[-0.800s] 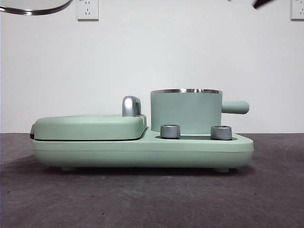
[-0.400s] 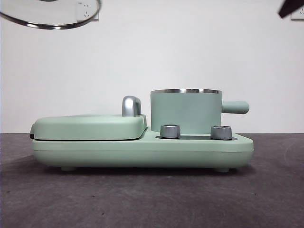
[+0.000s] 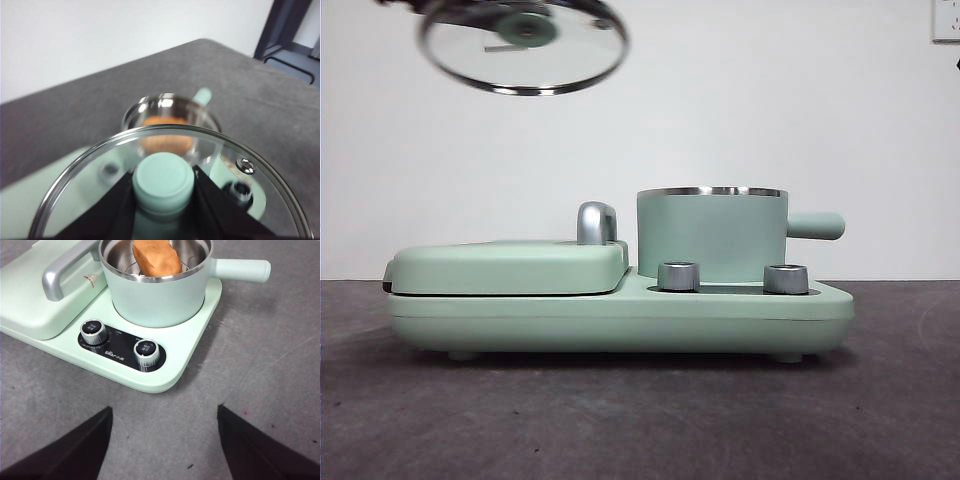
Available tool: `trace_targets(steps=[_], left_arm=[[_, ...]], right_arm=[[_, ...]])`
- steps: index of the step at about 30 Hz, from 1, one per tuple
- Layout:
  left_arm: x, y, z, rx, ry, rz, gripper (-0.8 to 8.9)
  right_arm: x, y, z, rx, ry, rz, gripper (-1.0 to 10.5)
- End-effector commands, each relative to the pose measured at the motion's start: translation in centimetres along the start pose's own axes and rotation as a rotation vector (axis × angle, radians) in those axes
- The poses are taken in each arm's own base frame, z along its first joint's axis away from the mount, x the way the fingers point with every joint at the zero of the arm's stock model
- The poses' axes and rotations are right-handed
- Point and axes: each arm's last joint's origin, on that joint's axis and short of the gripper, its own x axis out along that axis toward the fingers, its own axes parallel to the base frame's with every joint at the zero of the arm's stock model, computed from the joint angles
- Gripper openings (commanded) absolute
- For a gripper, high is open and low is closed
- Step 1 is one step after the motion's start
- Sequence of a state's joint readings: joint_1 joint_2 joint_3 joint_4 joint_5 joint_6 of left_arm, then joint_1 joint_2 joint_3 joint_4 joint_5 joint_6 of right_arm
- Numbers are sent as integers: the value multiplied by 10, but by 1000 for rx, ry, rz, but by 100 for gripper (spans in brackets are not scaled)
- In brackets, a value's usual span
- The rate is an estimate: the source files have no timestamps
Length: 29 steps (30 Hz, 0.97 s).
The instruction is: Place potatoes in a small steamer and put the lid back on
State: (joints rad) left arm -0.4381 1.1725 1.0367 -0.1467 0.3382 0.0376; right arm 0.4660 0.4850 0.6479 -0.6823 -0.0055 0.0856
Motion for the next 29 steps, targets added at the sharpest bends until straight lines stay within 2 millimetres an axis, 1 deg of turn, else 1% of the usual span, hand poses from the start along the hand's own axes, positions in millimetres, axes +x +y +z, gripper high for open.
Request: trace_targets(steps=[1,9,12,15,21,29], left_arm=[[20,-1,23,60,-69,-30,13],[92,-5,41,181,-44,-99,13],[115,-8,42,212,-64,-119,13],[135,-10,39,221,-85,-134,14],[166,-11,23,225,-92,-148,14],[192,-6,5,224,-116,-141,13]], right_arm=[[0,1,1,16,2,9,320],[0,1,-2,16,33,6,320],[0,1,-3,16,39,5,320],[-1,1,-4,16,50,4,320],[-1,0,-7,16,81,1,320],[-1,0,-9,15,106,-2,320]])
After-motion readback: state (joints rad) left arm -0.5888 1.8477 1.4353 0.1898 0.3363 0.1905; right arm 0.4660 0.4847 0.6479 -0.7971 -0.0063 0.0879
